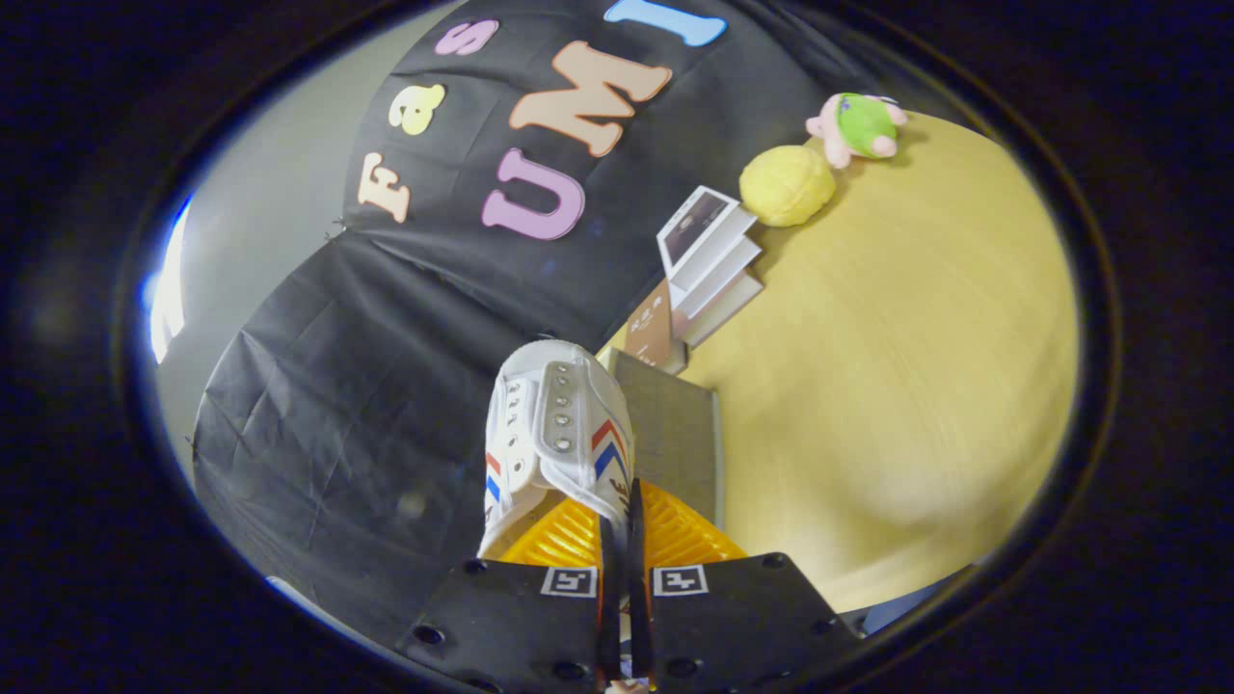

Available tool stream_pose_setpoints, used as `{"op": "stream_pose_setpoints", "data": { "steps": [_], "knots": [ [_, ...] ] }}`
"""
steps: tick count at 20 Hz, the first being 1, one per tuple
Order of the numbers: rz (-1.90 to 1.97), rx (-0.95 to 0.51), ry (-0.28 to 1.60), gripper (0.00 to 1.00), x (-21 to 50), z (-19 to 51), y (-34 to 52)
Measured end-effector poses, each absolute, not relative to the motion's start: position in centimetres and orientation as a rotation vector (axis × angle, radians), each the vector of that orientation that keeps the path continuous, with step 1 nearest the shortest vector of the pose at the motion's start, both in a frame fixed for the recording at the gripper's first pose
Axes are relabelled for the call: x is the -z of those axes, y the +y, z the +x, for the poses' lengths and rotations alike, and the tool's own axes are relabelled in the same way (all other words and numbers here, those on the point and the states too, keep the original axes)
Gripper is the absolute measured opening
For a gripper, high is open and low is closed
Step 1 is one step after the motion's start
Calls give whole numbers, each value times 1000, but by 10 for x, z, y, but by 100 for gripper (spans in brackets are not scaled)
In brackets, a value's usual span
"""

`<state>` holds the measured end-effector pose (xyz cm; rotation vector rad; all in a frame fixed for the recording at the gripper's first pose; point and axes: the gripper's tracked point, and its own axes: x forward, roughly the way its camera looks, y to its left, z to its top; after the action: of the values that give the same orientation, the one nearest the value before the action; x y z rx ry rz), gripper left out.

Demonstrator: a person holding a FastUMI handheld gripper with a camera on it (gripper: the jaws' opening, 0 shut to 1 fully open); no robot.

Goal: Open the storage box then place both shoes into the box .Put the left shoe in first, then the right shoe, with the right side of both shoes facing outward in a uniform manner.

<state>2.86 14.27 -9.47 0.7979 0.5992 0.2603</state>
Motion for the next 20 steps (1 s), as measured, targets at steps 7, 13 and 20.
{"op": "stream_pose_setpoints", "data": {
  "steps": [7,13,20],
  "knots": [
    [733,-303,644,7,84,50,216],
    [638,-205,691,7,108,82,236],
    [638,-150,680,7,112,107,245]
  ]
}}
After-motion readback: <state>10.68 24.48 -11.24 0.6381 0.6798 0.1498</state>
